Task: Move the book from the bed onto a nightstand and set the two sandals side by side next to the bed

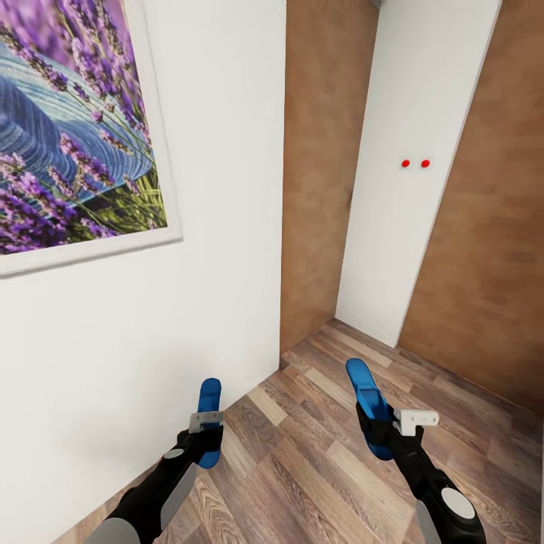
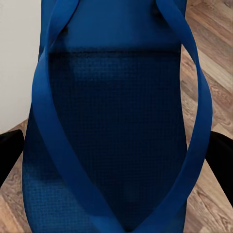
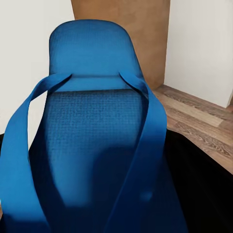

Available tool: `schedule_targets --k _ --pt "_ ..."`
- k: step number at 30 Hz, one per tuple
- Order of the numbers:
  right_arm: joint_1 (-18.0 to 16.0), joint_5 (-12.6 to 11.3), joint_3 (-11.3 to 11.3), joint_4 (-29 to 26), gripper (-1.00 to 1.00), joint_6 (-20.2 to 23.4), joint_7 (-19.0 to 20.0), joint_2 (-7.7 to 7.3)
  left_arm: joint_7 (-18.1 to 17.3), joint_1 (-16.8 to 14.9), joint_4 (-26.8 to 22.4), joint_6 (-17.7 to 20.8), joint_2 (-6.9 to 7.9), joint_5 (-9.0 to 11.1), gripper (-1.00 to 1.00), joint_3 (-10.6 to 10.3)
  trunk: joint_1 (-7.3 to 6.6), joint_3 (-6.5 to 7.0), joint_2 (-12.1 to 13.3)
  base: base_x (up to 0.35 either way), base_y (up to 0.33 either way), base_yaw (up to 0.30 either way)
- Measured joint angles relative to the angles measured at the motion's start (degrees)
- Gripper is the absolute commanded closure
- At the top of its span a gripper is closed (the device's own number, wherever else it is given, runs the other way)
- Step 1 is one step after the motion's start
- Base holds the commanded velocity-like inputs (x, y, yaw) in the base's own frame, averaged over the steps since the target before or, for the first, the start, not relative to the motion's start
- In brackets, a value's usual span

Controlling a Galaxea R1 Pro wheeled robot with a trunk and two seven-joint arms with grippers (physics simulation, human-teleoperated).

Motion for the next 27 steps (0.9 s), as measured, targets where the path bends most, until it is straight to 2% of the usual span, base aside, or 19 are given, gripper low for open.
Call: schedule_targets --k 27 --pt "0.00 0.00 0.06 0.44 1.00 -0.03 0.05 0.00 -0.01 0.02 0.00 0.00 0.00 0.00 1.00 0.00 -5.93 4.85 10.84 0.000 0.000 0.000"
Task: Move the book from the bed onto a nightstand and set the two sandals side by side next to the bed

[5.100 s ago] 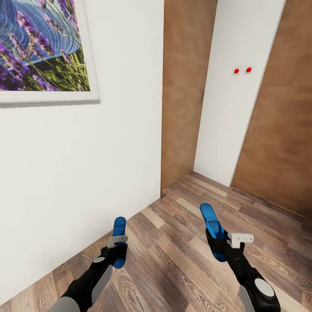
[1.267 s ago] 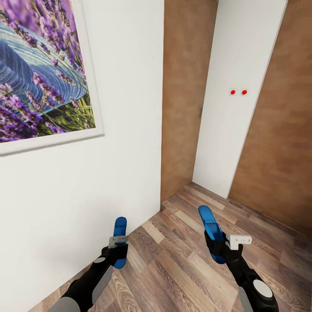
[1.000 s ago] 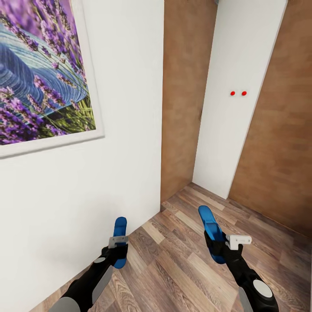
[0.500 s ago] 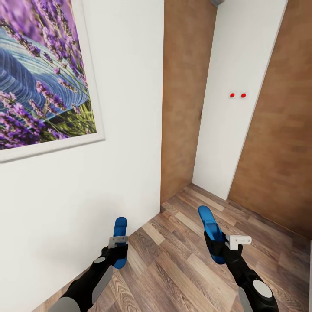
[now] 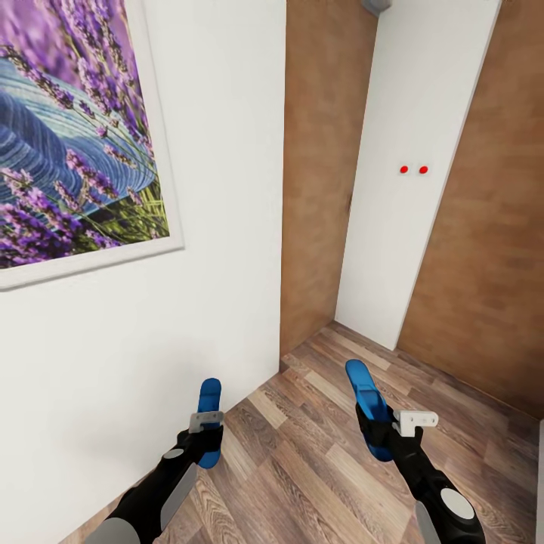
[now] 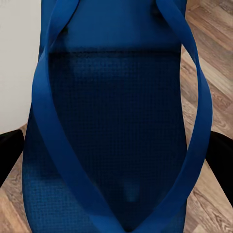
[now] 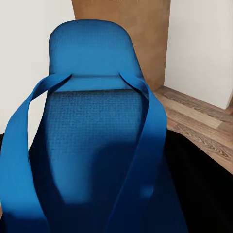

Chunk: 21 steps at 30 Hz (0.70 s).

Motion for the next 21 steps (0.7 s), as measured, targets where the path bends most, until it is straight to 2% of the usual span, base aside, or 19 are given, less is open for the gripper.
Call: schedule_targets --k 21 --pt "0.01 0.00 0.03 0.59 1.00 -0.06 0.01 0.00 0.01 -0.01 0.00 0.00 0.00 0.00 1.00 -0.08 -4.62 3.78 8.43 0.000 0.000 0.000"
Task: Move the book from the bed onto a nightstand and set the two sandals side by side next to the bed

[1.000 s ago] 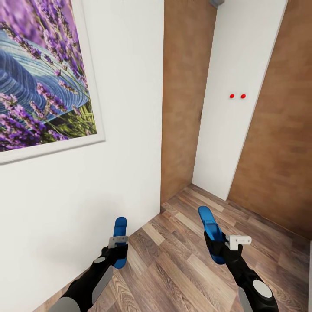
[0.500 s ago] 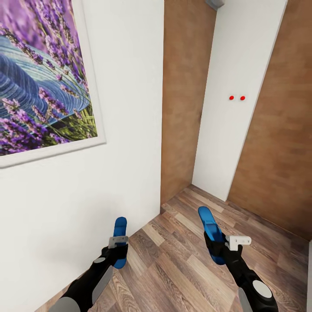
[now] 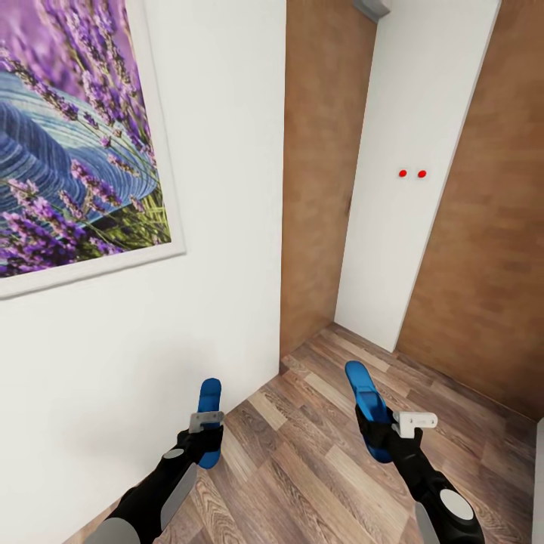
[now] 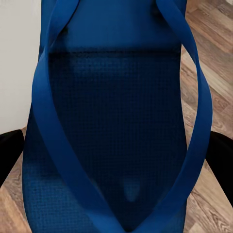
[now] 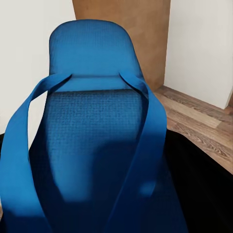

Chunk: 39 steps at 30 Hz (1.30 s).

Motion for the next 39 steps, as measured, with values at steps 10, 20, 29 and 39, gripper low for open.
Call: schedule_targets --k 10,20,29,39 --pt "0.01 0.00 0.05 0.52 1.00 0.00 0.01 0.00 0.00 0.00 0.00 0.00 0.01 0.00 1.00 -0.23 -2.20 1.80 4.02 0.000 0.000 0.000" --pt "0.00 0.00 0.11 0.87 1.00 -0.06 0.07 0.00 0.00 0.03 0.05 0.00 0.00 0.00 1.00 -0.31 -4.40 3.60 8.03 0.000 0.000 0.000" --pt "-0.01 0.00 0.13 1.06 1.00 -0.09 0.07 0.00 0.00 0.03 0.07 0.00 0.00 0.00 1.00 -0.28 -6.38 5.22 11.65 0.000 0.000 0.000" --pt "-0.01 0.00 0.14 1.20 1.00 -1.56 -0.01 0.03 0.00 0.02 0.01 0.00 0.01 0.00 1.00 -0.27 -8.58 7.03 15.67 0.000 0.000 0.000"
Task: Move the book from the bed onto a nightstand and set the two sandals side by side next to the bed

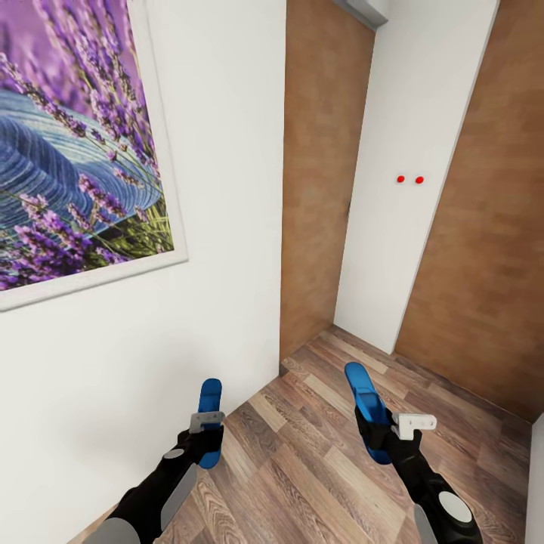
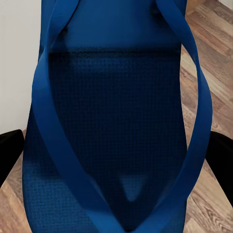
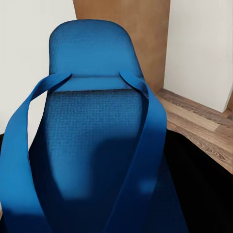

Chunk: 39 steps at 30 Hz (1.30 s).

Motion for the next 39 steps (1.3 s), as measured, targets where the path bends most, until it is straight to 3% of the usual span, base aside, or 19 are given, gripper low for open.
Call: schedule_targets --k 26,39 --pt "0.01 0.00 0.06 0.42 1.00 -0.39 -0.01 0.05 0.00 0.06 -0.01 -0.02 -0.01 0.00 1.00 -0.08 -5.73 4.91 10.47 0.000 0.000 0.000" --pt "0.01 0.00 0.08 0.63 1.00 -0.39 0.00 0.06 -0.02 0.06 -0.01 -0.01 0.00 0.01 1.00 -0.49 -5.73 5.25 10.48 0.000 0.000 0.000"
